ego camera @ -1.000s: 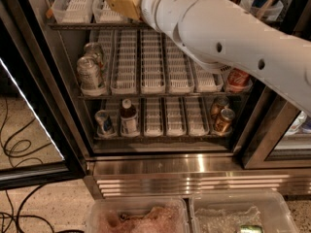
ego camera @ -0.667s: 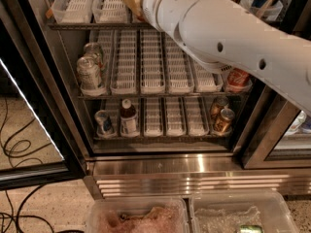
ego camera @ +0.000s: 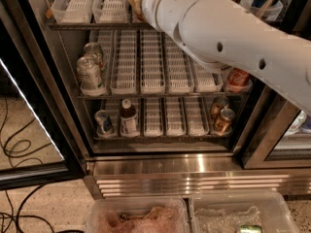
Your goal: Pick coke can from top shelf of fridge
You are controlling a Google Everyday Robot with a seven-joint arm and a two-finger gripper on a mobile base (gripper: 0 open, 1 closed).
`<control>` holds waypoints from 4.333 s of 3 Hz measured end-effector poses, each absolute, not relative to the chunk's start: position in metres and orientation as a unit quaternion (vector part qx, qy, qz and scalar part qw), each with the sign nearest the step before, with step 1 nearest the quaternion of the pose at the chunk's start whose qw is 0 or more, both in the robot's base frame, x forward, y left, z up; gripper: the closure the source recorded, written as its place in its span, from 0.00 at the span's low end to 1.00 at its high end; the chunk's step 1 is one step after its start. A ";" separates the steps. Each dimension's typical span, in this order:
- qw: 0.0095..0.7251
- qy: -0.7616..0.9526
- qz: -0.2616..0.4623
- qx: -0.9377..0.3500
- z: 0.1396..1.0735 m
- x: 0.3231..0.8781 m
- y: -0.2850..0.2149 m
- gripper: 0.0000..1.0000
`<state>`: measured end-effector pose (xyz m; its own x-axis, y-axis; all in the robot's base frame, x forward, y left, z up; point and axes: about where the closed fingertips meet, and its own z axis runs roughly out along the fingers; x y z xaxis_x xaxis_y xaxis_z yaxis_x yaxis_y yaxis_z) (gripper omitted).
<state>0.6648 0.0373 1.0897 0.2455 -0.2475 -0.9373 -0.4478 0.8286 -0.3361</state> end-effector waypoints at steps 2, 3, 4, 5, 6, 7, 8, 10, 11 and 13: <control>0.752 0.596 0.076 -0.271 1.104 0.663 0.042 1.00; 0.792 0.560 0.089 -0.226 1.134 0.667 0.031 1.00; 0.817 0.528 0.103 -0.210 1.149 0.657 0.036 1.00; 0.808 0.534 0.086 -0.232 1.150 0.636 0.025 1.00; 0.763 0.589 0.052 -0.261 1.133 0.596 -0.003 1.00; 0.712 0.636 0.013 -0.296 1.115 0.545 -0.021 1.00; 0.660 0.671 -0.011 -0.336 1.097 0.513 -0.033 1.00; 0.644 0.673 -0.004 -0.364 1.099 0.498 -0.012 1.00; 0.609 0.696 0.026 -0.380 1.064 0.484 0.009 1.00; 0.562 0.740 0.050 -0.366 1.014 0.444 0.024 1.00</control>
Offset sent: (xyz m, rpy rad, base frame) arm -0.0107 -0.0011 0.0303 0.1513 -0.1174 0.0058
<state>0.4439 0.0235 1.0137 -0.0999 -0.4864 -0.8680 -0.5981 0.7265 -0.3383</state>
